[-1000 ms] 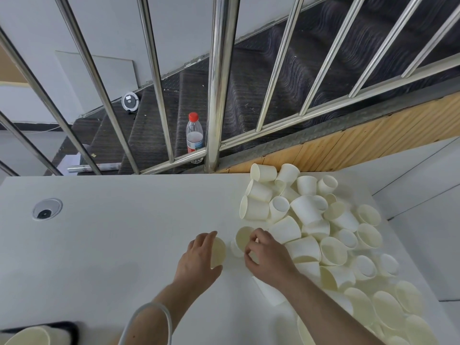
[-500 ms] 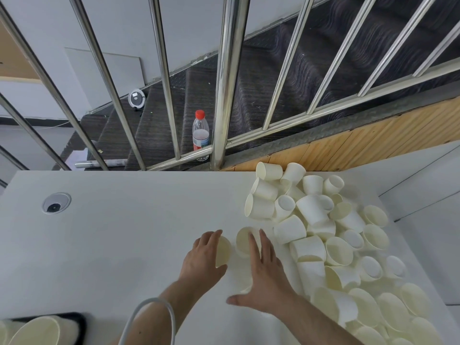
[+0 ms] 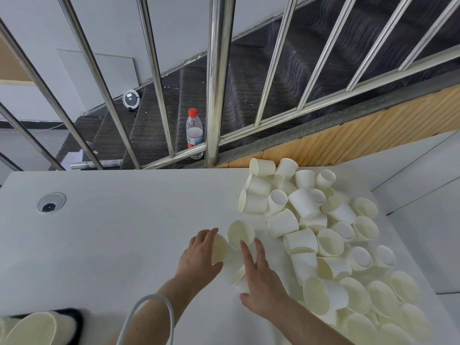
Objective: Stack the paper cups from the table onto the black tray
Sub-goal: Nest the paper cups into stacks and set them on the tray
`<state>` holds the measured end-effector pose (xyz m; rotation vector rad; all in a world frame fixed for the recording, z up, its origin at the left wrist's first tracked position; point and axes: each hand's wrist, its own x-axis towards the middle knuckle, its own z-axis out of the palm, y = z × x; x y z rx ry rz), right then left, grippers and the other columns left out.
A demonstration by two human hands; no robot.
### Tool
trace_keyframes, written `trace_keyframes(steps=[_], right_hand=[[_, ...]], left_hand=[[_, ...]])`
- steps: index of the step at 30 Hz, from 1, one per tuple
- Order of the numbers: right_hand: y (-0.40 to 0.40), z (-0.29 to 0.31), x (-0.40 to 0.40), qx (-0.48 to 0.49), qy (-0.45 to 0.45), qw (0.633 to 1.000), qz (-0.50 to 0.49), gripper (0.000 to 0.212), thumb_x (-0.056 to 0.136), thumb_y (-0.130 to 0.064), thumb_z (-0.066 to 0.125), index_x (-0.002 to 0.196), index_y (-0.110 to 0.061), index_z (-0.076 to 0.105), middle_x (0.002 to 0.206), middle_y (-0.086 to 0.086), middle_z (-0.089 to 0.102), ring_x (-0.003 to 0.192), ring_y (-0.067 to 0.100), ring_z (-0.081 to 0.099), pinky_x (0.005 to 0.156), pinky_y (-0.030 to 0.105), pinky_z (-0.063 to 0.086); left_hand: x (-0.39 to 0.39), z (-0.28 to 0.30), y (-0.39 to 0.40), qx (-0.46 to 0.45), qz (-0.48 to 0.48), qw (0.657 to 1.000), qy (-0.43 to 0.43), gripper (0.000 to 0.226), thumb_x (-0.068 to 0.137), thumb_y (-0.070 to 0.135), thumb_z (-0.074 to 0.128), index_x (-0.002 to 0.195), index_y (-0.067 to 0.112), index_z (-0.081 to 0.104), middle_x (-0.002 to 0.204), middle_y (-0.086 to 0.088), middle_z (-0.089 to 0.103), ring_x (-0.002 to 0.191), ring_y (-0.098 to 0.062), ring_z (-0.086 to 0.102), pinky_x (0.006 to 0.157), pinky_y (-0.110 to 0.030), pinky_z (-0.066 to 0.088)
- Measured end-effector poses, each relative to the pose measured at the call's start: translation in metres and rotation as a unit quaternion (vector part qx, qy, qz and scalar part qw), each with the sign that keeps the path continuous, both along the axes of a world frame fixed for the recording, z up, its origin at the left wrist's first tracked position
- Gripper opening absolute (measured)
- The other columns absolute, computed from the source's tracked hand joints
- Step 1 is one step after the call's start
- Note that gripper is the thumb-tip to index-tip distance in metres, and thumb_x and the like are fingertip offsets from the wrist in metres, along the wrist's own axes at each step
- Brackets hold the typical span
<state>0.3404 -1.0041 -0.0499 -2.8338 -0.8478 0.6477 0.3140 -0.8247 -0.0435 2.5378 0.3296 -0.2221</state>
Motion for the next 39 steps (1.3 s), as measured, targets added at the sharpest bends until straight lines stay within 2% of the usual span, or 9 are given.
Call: trace_keyframes(steps=[7,9,11,13,18,24,29,34,39], right_hand=[[-0.003,0.005,0.009,0.045,-0.012,0.998,-0.036,0.103,0.082,-0.024,0.061,0.152,-0.026,-0.016,0.154,0.009,-0.021,0.133,0.026,0.036,0.092,0.027,0.05],[-0.004,0.004,0.013,0.077,-0.009,0.995,-0.069,0.101,0.081,-0.022,0.061,0.152,-0.026,-0.01,0.152,0.004,-0.008,0.131,0.022,0.039,0.088,0.022,0.05],[-0.005,0.004,0.018,0.106,-0.002,0.989,-0.103,0.1,0.08,-0.02,0.062,0.152,-0.025,-0.007,0.145,0.0,0.009,0.119,0.017,0.045,0.083,0.017,0.049],[-0.005,0.005,0.021,0.128,0.002,0.983,-0.129,0.101,0.079,-0.02,0.065,0.153,-0.024,-0.004,0.138,-0.001,0.019,0.112,0.015,0.045,0.083,0.017,0.047],[-0.009,0.005,0.023,0.144,-0.03,0.977,-0.154,0.095,0.08,-0.029,0.071,0.152,-0.018,0.01,0.13,0.002,0.023,0.112,0.016,0.047,0.085,0.01,0.036],[-0.008,-0.001,0.019,0.114,-0.043,0.982,-0.148,0.085,0.086,-0.044,0.062,0.15,-0.014,0.015,0.132,0.003,0.016,0.119,0.018,0.043,0.086,0.021,0.05],[-0.006,0.0,0.015,0.089,-0.028,0.985,-0.148,0.082,0.085,-0.047,0.063,0.146,-0.018,0.017,0.143,0.003,0.011,0.131,0.019,0.033,0.087,0.023,0.05],[-0.002,0.01,0.013,0.081,-0.041,0.987,-0.136,0.069,0.087,-0.034,0.061,0.145,-0.019,0.026,0.139,0.0,0.028,0.128,0.019,0.038,0.092,0.024,0.048],[-0.001,0.024,0.004,0.099,-0.049,0.985,-0.135,0.07,0.085,-0.028,0.064,0.145,-0.024,0.029,0.137,0.001,0.03,0.127,0.02,0.038,0.097,0.024,0.044]], left_hand=[[-0.003,0.0,-0.001,0.006,-0.014,1.0,-0.003,0.083,0.081,0.037,0.068,0.148,0.026,0.019,0.148,0.006,0.028,0.133,-0.018,0.034,0.1,-0.031,0.046],[-0.003,0.001,-0.002,0.008,-0.019,1.0,-0.003,0.081,0.082,0.036,0.067,0.148,0.026,0.02,0.149,0.006,0.028,0.134,-0.018,0.032,0.1,-0.031,0.046],[-0.002,0.003,-0.003,0.006,-0.019,1.0,-0.001,0.08,0.082,0.034,0.067,0.147,0.026,0.022,0.148,0.005,0.029,0.134,-0.019,0.032,0.099,-0.033,0.046],[-0.001,0.004,-0.004,0.005,-0.023,1.0,0.002,0.079,0.082,0.033,0.066,0.147,0.027,0.021,0.147,0.006,0.03,0.133,-0.018,0.033,0.098,-0.033,0.047],[-0.001,0.005,-0.006,0.008,-0.033,0.999,0.003,0.078,0.083,0.033,0.066,0.147,0.027,0.021,0.147,0.006,0.029,0.132,-0.018,0.034,0.098,-0.032,0.047],[-0.003,0.004,-0.01,0.014,-0.048,0.999,0.001,0.078,0.083,0.033,0.066,0.147,0.027,0.021,0.147,0.007,0.028,0.132,-0.018,0.033,0.1,-0.033,0.046],[-0.006,0.004,-0.011,0.019,-0.061,0.998,-0.006,0.079,0.082,0.034,0.067,0.147,0.026,0.021,0.149,0.006,0.026,0.136,-0.018,0.029,0.101,-0.032,0.045],[-0.007,0.006,-0.01,0.021,-0.061,0.998,-0.014,0.075,0.083,0.027,0.062,0.146,0.026,0.023,0.144,0.006,0.03,0.13,-0.018,0.035,0.095,-0.03,0.047],[-0.016,0.018,-0.012,0.007,-0.062,0.997,-0.036,0.074,0.08,0.026,0.059,0.145,0.028,0.025,0.138,0.004,0.034,0.125,-0.019,0.037,0.091,-0.029,0.048]])
